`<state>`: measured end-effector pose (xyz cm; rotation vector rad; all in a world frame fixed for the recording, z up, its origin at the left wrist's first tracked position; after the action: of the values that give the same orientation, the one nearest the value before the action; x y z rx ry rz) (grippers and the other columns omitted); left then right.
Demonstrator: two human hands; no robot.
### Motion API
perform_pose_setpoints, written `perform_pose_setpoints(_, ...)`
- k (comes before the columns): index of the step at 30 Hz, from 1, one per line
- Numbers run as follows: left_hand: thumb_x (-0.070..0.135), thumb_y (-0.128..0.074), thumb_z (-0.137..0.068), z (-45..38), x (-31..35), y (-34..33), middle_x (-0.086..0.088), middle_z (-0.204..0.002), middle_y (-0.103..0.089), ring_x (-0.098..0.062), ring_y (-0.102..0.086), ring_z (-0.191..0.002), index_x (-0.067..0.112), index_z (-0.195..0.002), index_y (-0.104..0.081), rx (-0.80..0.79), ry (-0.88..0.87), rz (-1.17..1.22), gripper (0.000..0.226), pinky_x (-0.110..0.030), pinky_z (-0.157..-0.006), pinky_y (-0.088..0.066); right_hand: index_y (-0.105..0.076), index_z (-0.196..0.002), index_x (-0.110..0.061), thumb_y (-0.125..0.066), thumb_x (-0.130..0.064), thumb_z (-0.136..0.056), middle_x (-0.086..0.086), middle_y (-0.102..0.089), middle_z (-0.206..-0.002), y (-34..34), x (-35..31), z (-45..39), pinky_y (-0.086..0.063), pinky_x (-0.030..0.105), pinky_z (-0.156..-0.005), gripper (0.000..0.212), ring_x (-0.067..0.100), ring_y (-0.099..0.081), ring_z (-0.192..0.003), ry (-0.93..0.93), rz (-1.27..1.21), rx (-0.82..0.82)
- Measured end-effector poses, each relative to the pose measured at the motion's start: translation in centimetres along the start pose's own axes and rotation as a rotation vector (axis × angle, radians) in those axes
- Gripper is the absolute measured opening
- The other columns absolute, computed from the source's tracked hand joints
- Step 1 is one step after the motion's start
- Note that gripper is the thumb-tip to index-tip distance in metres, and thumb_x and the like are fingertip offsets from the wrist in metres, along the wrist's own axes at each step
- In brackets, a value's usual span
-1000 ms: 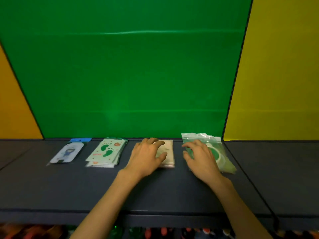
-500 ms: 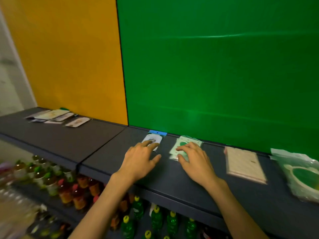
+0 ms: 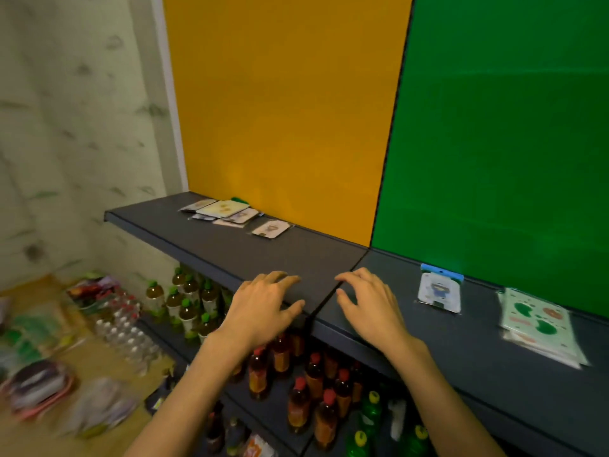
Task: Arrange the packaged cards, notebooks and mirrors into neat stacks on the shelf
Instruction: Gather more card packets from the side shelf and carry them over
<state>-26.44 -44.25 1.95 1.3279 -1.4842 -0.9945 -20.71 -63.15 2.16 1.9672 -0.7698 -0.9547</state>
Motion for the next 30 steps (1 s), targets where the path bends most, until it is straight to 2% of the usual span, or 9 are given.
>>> perform_pose_setpoints(9, 0.070, -0.033, -0.090, 0.5, -15.4, 1.2, 0.008, -0.149, -0.046, -0.019, -0.050, -0.130, 0.040, -0.147, -0.038, 0.019, 0.095, -0.011, 0.065, -0.041, -0.097, -0.050, -0.057, -0.130, -0.030, -0.049, -0.038, -0.099, -0.006, -0.056, -0.128, -7.3, -9.7, -7.5, -0.043, 0.038, -0.098, 0.032, 0.017, -0.053, -0.120, 0.064, 0.007, -0.051)
perform_pose_setpoints(13, 0.066, -0.038, -0.093, -0.8, -20.6, 1.2, 0.008, -0.150, -0.045, -0.019, -0.050, -0.131, 0.039, -0.147, -0.038, 0.041, 0.120, -0.007, 0.061, -0.042, -0.098, -0.049, -0.058, -0.128, -0.030, -0.050, -0.038, -0.099, -0.006, -0.055, -0.127, -10.4, -12.1, -11.6, -0.043, 0.038, -0.097, 0.031, 0.018, -0.053, -0.120, 0.090, 0.014, -0.075)
perform_pose_setpoints(25, 0.063, -0.042, -0.094, -11.2, -35.2, -1.2, 0.009, -0.149, -0.045, -0.019, -0.048, -0.131, 0.037, -0.146, -0.040, -0.032, 0.115, -0.012, 0.058, -0.042, -0.101, -0.046, -0.060, -0.125, -0.028, -0.053, -0.035, -0.098, -0.003, -0.058, -0.125, -20.0, -16.0, -25.3, -0.046, 0.036, -0.092, 0.029, 0.017, -0.056, -0.114, 0.031, -0.045, -0.061)
perform_pose_setpoints(30, 0.062, -0.042, -0.094, -15.7, -40.3, -1.9, 0.009, -0.149, -0.046, -0.016, -0.052, -0.126, 0.039, -0.145, -0.041, -0.040, 0.102, 0.008, 0.056, -0.041, -0.097, -0.048, -0.060, -0.127, -0.028, -0.054, -0.035, -0.097, -0.003, -0.057, -0.123, -21.7, -15.9, -30.0, -0.049, 0.038, -0.091, 0.031, 0.016, -0.055, -0.112, -0.012, -0.042, -0.029)
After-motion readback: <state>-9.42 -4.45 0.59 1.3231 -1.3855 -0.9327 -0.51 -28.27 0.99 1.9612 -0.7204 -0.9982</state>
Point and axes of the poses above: each hand's wrist, its own z-axis away from the middle knuckle, its own y-axis out of the back of the hand, x = y × z, the point moved 5 cm from there along -z, towards the middle knuckle
